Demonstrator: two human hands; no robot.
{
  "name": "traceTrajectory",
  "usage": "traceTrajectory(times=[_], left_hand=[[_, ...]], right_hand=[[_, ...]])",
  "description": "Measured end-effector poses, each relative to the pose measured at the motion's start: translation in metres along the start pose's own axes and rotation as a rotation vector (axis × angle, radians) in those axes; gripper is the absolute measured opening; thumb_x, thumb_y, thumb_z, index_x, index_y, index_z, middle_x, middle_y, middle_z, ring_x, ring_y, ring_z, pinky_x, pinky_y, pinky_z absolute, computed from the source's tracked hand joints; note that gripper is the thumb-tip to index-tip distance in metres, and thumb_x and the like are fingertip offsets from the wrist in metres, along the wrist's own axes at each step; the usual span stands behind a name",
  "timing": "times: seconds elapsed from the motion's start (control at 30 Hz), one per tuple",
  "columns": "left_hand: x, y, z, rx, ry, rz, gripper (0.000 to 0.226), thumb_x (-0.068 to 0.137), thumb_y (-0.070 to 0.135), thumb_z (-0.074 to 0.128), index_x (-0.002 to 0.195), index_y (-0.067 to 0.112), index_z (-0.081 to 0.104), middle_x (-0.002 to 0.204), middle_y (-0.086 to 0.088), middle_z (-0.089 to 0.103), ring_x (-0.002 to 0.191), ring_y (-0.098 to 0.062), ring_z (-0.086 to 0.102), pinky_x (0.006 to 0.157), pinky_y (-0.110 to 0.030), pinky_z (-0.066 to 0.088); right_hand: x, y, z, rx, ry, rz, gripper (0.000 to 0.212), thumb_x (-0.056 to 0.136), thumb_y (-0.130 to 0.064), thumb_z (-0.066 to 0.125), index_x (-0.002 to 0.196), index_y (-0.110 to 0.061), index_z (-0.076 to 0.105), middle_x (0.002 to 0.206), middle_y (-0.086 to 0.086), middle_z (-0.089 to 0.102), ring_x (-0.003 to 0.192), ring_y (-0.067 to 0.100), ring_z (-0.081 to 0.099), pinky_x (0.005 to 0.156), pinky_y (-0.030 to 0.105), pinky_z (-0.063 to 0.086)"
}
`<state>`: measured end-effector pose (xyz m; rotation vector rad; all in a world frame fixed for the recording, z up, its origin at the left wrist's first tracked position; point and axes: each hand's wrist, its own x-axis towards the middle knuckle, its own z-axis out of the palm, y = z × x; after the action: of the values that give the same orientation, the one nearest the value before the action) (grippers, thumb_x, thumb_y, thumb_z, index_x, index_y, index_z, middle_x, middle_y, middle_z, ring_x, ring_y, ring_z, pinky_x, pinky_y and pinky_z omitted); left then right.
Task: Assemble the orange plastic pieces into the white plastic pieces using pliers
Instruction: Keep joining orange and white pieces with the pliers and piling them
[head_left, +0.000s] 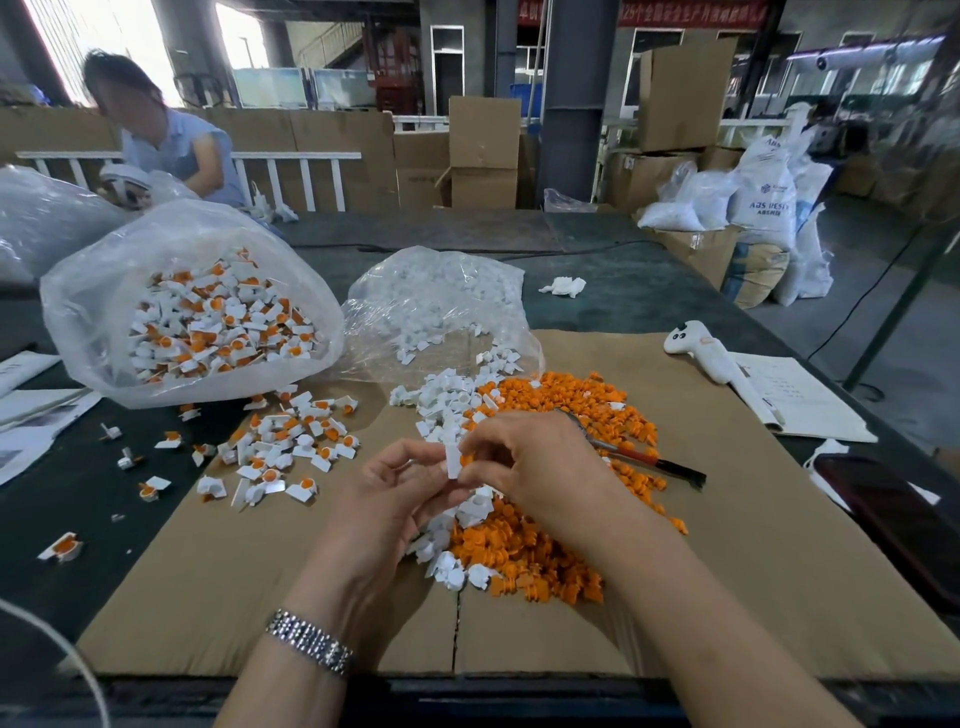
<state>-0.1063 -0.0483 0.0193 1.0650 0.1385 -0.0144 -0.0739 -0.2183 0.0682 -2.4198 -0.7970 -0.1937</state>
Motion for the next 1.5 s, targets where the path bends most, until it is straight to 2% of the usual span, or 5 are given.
traceTrajectory(times=[0.17,0.3,0.5,1.23,1.5], left_hand=[[-0.002,0.005,-0.002,0.010,-0.099,-0.014,0.009,0.086,0.012,0.073,0.089,0.005,0.076,0.107,-0.027,0.074,0.101,-0.035,0.075,0.081,-0.031,0.062],[0.000,0.005,0.001,0.011,-0.027,-0.032,0.002,0.078,0.006,0.077,0.079,0.007,0.078,0.094,-0.023,0.076,0.081,-0.027,0.078,0.070,-0.026,0.063],[0.000,0.006,0.000,0.006,0.010,-0.066,0.020,0.071,0.010,0.082,0.086,-0.001,0.075,0.096,-0.024,0.075,0.082,-0.026,0.077,0.068,-0.026,0.063],[0.000,0.005,-0.002,0.283,0.052,0.023,0.033,0.055,0.034,0.094,0.081,0.017,0.081,0.093,-0.018,0.079,0.086,-0.027,0.078,0.061,-0.021,0.056],[0.002,0.007,-0.006,0.178,0.098,-0.014,0.030,0.048,0.025,0.091,0.075,0.015,0.083,0.091,-0.017,0.079,0.078,-0.022,0.078,0.057,-0.021,0.056]], right_hand=[[-0.001,0.001,0.003,-0.006,0.015,-0.030,0.025,0.093,-0.027,0.069,0.117,-0.018,0.072,0.103,-0.002,0.068,0.094,0.014,0.061,0.088,0.036,0.050],[-0.004,0.001,0.008,0.035,0.044,-0.041,0.033,0.091,-0.028,0.072,0.123,-0.020,0.067,0.095,-0.010,0.063,0.086,0.006,0.056,0.085,0.030,0.051],[-0.010,0.006,0.014,0.119,0.115,-0.019,0.014,0.090,-0.024,0.074,0.104,-0.020,0.073,0.091,-0.008,0.067,0.082,0.005,0.060,0.080,0.027,0.053],[-0.015,0.007,0.016,0.112,0.095,0.010,0.027,0.094,-0.025,0.070,0.120,-0.026,0.069,0.101,-0.011,0.071,0.089,0.001,0.062,0.085,0.017,0.053],[-0.012,0.062,-0.011,-0.410,-0.006,0.564,0.051,0.094,-0.052,0.060,0.127,-0.014,0.052,0.128,0.010,0.053,0.118,0.027,0.051,0.099,0.047,0.047]])
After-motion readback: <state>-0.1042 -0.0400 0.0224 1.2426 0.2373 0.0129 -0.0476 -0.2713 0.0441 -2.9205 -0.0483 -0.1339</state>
